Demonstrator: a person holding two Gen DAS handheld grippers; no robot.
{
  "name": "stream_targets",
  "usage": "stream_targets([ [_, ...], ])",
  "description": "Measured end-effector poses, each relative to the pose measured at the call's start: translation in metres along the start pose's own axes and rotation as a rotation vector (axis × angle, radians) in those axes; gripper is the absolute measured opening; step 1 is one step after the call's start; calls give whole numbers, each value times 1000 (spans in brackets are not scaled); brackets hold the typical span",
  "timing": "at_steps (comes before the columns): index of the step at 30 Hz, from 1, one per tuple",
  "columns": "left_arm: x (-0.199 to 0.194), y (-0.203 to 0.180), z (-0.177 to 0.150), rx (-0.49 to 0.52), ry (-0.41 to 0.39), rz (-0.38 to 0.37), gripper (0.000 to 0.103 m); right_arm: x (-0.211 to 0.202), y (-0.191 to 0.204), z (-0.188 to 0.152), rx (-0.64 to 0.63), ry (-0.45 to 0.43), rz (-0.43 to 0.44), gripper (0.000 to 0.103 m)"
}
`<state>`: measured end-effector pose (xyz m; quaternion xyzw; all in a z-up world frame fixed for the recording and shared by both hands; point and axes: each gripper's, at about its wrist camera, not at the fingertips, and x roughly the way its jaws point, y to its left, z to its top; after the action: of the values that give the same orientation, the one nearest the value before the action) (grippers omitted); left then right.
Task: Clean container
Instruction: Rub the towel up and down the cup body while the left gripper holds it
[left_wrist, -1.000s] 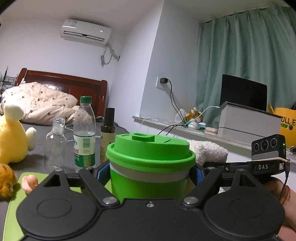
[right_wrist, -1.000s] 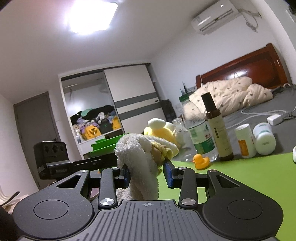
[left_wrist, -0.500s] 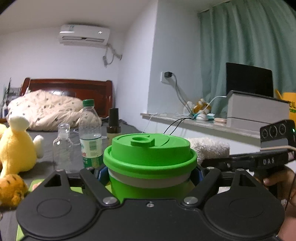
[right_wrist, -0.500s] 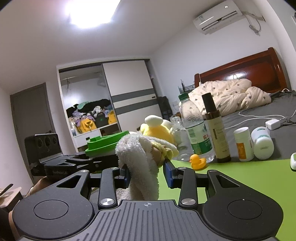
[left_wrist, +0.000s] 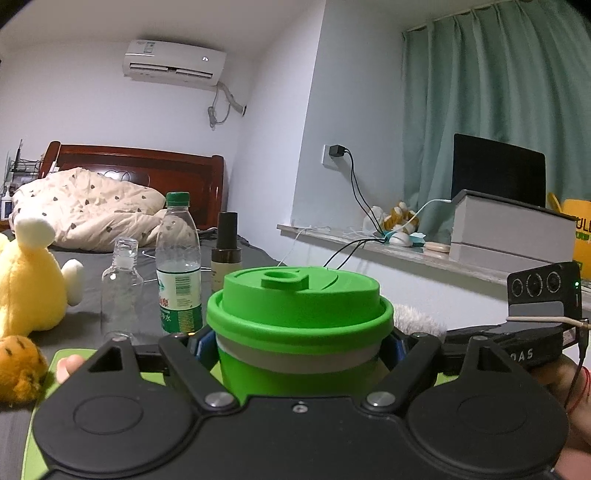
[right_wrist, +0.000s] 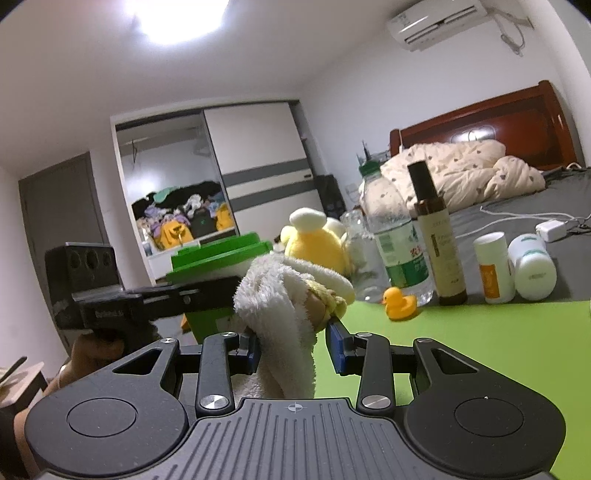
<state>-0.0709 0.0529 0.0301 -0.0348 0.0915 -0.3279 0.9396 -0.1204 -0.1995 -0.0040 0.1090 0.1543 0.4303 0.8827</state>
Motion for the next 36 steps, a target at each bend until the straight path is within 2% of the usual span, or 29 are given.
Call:
stream_targets([
  [23,-4,4,-2,16,-21,19,81,50,7,-33,-129,313,-78,37],
  [30,-5,5,-3,25,-40,31,81,48,-1,-35,-113,309,-116,37],
  [36,6,4,1,42,-59,35,81,24,-19,-19,-57,211,-220,37],
])
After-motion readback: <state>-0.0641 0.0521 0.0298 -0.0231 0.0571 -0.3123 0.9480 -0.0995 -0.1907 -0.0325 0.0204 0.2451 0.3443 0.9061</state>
